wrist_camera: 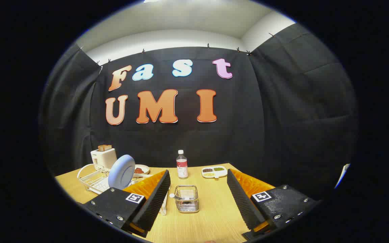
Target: Take the plate from the dish rack, then take the spoon from the basket and place it into the plate.
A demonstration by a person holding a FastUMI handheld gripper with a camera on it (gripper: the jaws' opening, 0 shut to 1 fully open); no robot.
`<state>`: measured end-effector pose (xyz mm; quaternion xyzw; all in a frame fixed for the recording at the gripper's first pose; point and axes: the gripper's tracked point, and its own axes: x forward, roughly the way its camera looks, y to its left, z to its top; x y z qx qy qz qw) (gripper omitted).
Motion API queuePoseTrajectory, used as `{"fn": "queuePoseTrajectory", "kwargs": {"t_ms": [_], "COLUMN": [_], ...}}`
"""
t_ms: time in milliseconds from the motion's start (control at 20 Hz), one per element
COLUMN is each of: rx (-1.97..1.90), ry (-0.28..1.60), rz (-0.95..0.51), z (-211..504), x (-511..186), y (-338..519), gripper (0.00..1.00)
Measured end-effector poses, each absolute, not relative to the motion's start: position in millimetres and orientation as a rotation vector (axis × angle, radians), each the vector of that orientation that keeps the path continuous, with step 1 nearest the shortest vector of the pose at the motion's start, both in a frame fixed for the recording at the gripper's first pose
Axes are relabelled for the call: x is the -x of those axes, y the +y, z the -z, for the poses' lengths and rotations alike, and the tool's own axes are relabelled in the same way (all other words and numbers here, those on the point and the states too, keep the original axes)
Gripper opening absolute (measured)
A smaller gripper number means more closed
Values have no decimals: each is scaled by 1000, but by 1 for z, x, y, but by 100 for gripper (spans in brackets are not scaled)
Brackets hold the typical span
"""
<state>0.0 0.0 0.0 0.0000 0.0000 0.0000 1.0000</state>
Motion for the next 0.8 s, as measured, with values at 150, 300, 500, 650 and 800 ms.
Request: {"fn": "queuePoseTrajectory", "kwargs": {"t_ms": [150,300,500,650,800], "rx": [-19,-14,13,12,7], "ry": [-4,10,13,21,32], "rz": [26,5,-11,-18,-24], "z": [-1,4,2,6,8], "x": [-1,1,6,7,6], "y": [2,16,26,32,38], "gripper": [100,100,100,100,100]}}
